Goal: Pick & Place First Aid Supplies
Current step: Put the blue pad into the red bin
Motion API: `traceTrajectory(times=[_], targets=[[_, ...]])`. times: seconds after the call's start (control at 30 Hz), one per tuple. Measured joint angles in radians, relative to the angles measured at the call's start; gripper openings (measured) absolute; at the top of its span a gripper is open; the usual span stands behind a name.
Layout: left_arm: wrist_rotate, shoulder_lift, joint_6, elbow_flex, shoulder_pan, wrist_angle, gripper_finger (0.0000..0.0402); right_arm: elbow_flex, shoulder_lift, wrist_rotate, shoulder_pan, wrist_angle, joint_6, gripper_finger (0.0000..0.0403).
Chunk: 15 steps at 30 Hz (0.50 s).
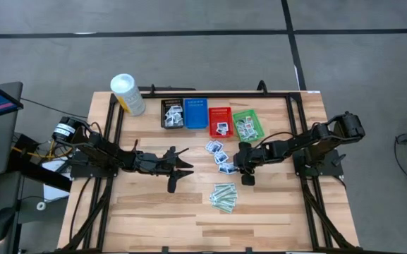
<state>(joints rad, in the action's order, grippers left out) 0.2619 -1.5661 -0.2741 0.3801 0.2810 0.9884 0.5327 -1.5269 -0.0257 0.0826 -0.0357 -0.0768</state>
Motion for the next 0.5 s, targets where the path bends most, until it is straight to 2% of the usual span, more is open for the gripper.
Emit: traceTrajectory(times=[0.27, 0.5], targets=[[0.0, 0.0, 0.0, 0.0, 0.0, 0.0, 0.0112, 0.0, 0.0, 0.0, -0.001, -0.016, 0.003, 0.0092], [0.0, 0.0, -0.001, 0.0, 0.0, 0.0, 0.0112, 0.0, 0.0, 0.0, 0.002, -0.017, -0.062, 0.0092]])
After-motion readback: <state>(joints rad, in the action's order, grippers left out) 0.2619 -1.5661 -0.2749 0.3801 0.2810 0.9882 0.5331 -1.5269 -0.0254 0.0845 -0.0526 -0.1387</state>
